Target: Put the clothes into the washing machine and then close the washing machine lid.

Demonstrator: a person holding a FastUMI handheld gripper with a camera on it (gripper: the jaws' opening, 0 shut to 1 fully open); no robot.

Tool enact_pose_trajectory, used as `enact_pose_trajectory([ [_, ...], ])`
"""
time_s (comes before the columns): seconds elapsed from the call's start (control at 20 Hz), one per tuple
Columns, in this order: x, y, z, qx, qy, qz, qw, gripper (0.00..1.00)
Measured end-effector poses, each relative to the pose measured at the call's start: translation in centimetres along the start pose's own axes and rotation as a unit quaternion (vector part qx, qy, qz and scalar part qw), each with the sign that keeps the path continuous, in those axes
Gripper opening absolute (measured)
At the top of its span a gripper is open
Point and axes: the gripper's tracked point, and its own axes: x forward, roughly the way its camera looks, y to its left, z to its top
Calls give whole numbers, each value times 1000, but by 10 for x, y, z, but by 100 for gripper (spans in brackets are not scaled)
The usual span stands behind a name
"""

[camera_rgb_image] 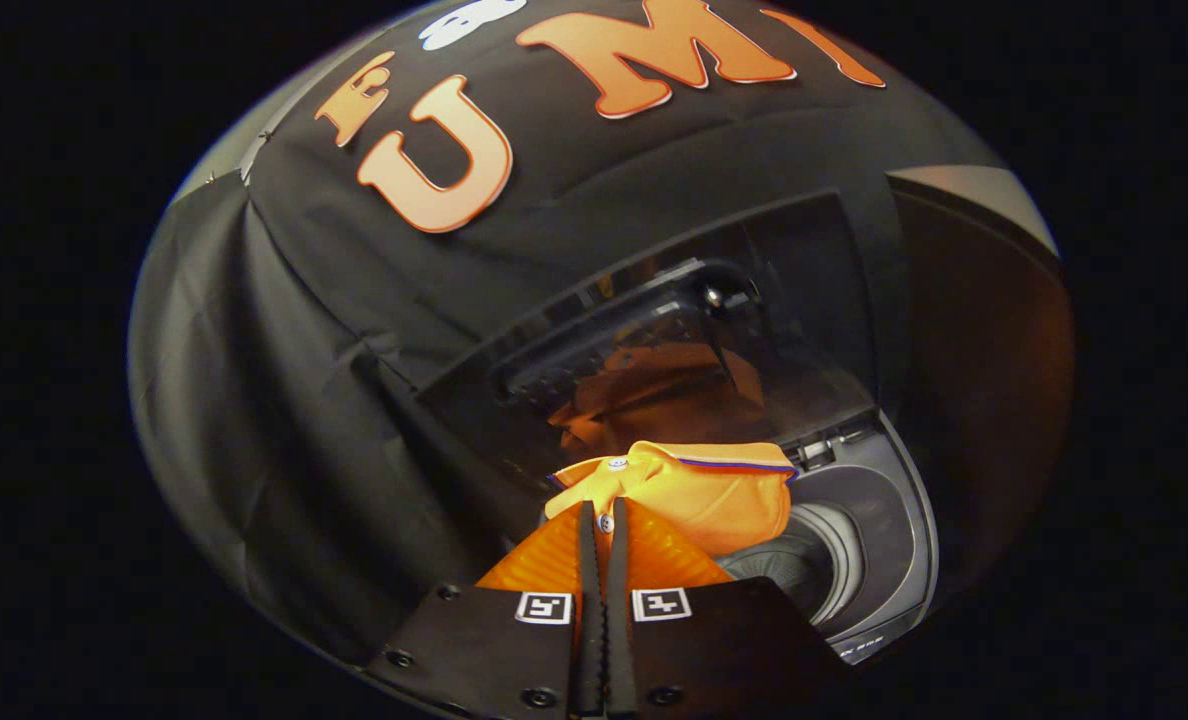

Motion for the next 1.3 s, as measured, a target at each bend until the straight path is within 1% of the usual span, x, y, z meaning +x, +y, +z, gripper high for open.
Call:
enact_pose_trajectory([
  [0.2,31,-34,-51,4,47,-30,998,9],
  [0.3,39,-50,-71,5,71,-42,997,9],
  [0.35,39,-49,-77,3,78,-49,996,9],
  [0.55,52,-65,-99,-2,118,-84,989,9],
  [0.65,56,-71,-107,-14,131,-98,986,9],
  [0.95,77,-82,-127,-33,163,-120,979,9],
  [1.2,79,-91,-135,-39,176,-139,974,9],
  [1.25,78,-92,-135,-34,177,-139,974,12],
  [1.3,78,-92,-134,-29,171,-139,975,19],
])
